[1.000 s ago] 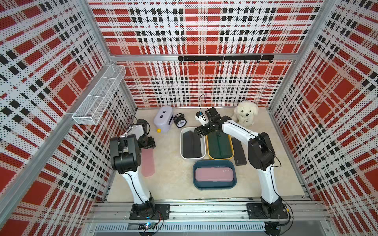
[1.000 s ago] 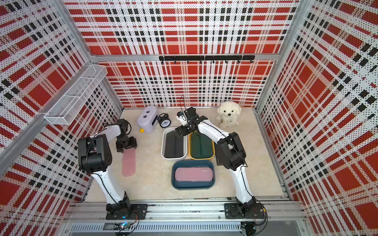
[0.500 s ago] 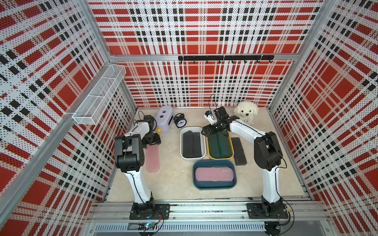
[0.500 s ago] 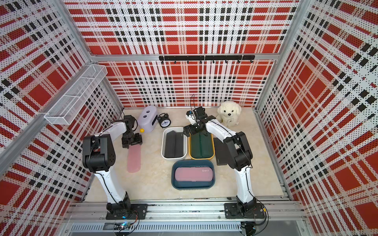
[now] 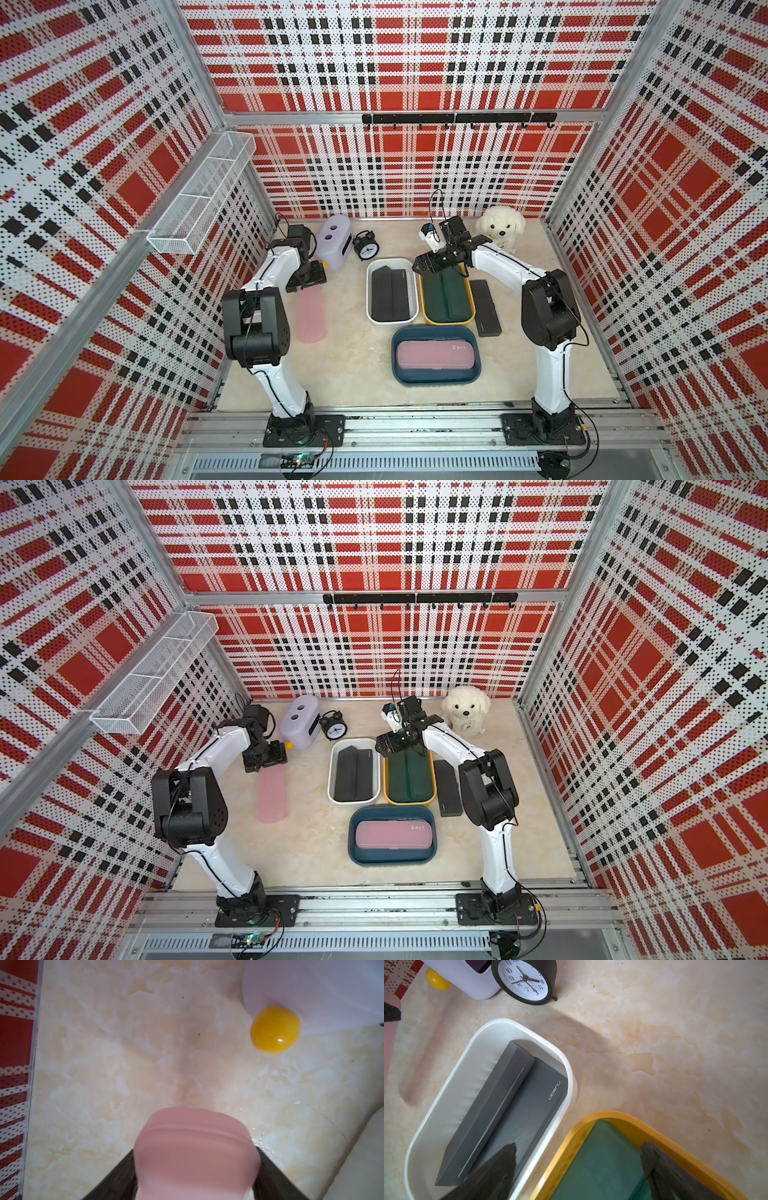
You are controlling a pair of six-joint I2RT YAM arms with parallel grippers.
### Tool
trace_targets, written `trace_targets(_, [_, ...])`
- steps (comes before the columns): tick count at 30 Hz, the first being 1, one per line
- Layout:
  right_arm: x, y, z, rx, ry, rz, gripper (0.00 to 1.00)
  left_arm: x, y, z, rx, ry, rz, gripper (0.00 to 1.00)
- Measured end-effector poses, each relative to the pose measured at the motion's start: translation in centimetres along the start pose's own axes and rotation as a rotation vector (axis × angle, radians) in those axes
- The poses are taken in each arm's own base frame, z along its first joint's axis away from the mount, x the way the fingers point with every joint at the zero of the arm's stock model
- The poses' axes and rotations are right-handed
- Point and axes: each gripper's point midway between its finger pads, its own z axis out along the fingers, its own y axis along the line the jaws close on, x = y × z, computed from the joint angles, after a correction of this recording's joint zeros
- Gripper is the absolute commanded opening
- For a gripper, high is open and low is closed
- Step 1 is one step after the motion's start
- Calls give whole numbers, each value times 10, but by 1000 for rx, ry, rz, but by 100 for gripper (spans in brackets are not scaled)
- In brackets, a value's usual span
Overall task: Place the pencil cases by color into the storage box
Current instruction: Pick up the pencil case from the center of the board, then place the pencil case at the storage box.
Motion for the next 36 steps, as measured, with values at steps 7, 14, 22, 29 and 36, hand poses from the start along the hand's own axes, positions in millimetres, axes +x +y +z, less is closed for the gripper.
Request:
trace_targets(7, [8,-16,-13,28,-1,31,100,-5,-36,-27,43,-55,76,56])
trace_targets(14, [7,-53,-55,109,-60,89,100,-12,-95,-73,114,-150,187,56])
trace_targets(22, [16,-74,-82,168,-96,131,100,14,-178,-130,202,-232,376,56])
trace_targets(29, [28,-76,-89,186,-93,156,100,57,-235,-164,254,-256,530,56])
trace_targets(36, [44,-103,-120,263,-137,241,100,110,-282,-173,285,-232,681,56])
